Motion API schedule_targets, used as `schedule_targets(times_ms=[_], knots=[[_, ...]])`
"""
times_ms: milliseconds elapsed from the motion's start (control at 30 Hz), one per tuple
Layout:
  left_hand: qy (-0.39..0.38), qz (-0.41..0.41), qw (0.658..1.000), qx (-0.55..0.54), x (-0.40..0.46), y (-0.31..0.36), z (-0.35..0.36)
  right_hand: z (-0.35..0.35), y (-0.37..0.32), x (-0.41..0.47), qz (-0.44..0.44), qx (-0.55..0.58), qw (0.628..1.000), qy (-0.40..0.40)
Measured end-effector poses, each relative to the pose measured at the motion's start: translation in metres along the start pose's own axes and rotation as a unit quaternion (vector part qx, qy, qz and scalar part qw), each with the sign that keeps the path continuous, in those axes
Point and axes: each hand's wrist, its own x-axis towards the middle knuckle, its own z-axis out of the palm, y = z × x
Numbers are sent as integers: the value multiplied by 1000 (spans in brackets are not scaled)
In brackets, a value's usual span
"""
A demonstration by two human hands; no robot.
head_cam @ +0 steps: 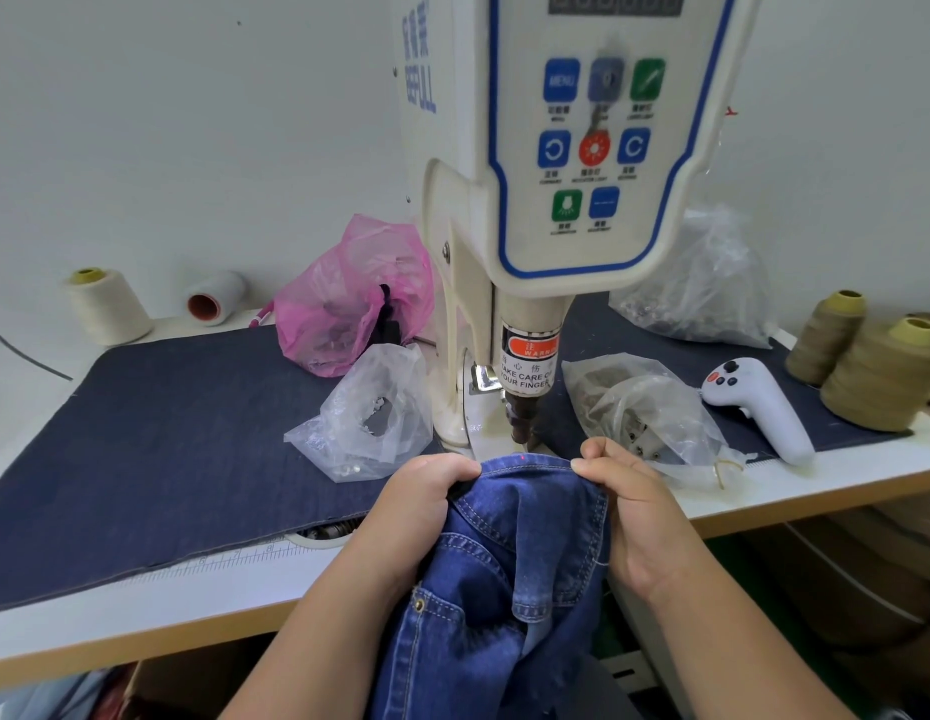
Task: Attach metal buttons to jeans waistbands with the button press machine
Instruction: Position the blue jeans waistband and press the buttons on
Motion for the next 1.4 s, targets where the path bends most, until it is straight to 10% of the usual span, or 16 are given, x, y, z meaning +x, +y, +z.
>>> schedule_targets(times_ms=[1400], knots=[[-25, -9, 999, -25, 3, -4, -2, -4, 3, 5, -3, 8, 1000, -11]])
